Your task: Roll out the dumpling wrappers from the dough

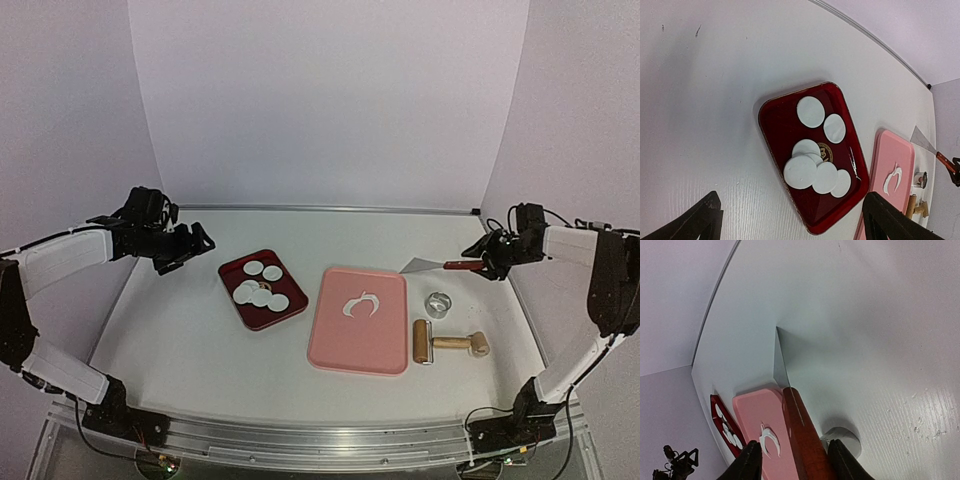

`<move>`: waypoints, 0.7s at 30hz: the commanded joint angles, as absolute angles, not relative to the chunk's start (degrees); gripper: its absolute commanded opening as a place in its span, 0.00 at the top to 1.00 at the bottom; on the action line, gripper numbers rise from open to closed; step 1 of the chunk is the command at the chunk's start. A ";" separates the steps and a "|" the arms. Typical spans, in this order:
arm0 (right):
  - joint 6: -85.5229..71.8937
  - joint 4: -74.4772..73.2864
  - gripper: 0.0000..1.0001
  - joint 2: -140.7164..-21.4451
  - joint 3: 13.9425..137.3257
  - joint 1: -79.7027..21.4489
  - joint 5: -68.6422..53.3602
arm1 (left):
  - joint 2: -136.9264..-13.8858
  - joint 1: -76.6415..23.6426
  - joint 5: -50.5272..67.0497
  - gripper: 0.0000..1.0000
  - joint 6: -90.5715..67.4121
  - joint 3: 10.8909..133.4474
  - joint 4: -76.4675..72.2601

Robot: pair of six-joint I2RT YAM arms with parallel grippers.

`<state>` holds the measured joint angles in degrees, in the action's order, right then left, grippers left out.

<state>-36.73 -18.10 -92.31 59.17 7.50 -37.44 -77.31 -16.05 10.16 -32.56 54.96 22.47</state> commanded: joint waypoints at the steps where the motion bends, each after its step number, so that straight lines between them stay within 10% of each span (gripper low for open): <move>1: -33.70 -18.17 0.38 -88.35 57.87 7.95 -31.75 | -74.33 -15.70 8.09 0.05 -32.34 54.61 21.45; 21: -16.77 -37.78 0.14 -70.60 62.21 6.21 -11.21 | -66.15 -15.62 1.93 0.02 -30.62 52.89 22.16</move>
